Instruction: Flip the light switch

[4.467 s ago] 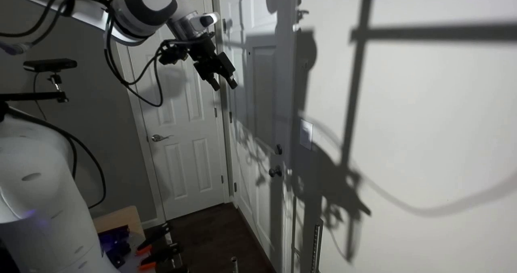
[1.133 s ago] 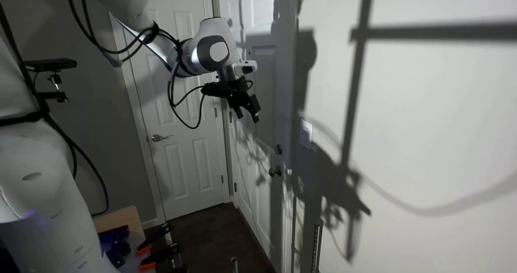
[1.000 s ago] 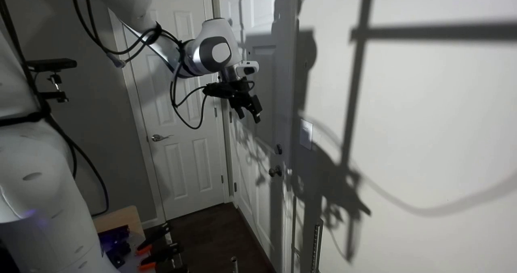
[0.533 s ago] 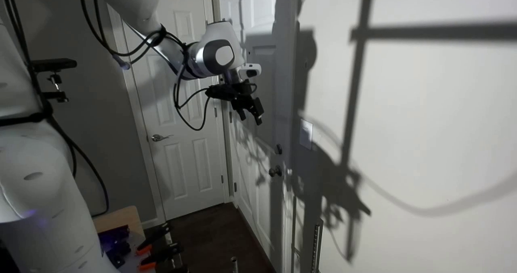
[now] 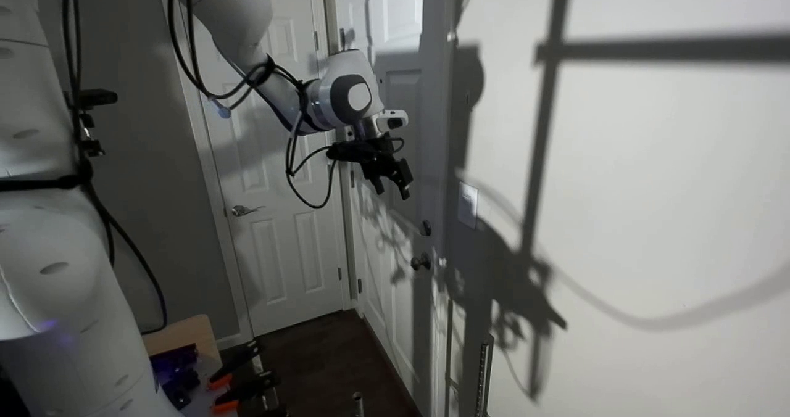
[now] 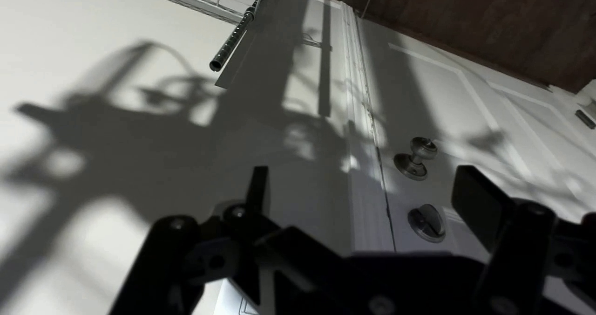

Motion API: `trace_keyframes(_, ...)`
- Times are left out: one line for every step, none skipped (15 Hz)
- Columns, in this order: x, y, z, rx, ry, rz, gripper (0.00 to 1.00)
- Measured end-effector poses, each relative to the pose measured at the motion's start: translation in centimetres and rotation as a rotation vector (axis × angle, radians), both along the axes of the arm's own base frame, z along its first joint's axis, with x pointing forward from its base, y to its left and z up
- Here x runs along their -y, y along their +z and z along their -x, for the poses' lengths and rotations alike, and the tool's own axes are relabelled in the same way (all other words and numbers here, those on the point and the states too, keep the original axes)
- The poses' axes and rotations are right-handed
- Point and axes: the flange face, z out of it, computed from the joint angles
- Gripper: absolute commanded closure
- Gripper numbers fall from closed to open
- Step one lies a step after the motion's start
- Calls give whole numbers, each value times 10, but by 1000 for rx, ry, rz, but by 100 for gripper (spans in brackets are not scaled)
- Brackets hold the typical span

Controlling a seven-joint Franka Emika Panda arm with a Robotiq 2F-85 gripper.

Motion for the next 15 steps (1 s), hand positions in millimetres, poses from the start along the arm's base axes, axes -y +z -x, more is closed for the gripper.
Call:
trace_keyframes(0, -6, -6, -2, -3, 13, 0)
trace_keyframes(0, -13, -12, -4, -8, 25, 0)
trace_keyframes(0, -20, -17, -7, -11, 34, 0)
trace_keyframes(-2, -26, -23, -10, -16, 40, 0)
trace_keyframes(-4, -32, -29, -12, -20, 44, 0)
trace_keyframes(-7, -37, -34, -11, -25, 49, 0)
trace_keyframes(-9, -41, -40, -9, -32, 53, 0)
trace_keyframes(-12, -45, -45, -3, -40, 59, 0)
trace_keyframes(-14, -48, -50, 7, -50, 71, 0)
trace_keyframes(-15, -51, -55, 20, -62, 87, 0)
trace_keyframes(-16, -54, -59, 32, -74, 103, 0)
trace_keyframes(-17, -58, -64, 44, -84, 117, 0)
trace_keyframes(-18, -62, -68, 53, -92, 130, 0)
trace_keyframes(-19, -66, -72, 62, -99, 143, 0)
trace_keyframes(-20, -70, -76, 70, -106, 154, 0)
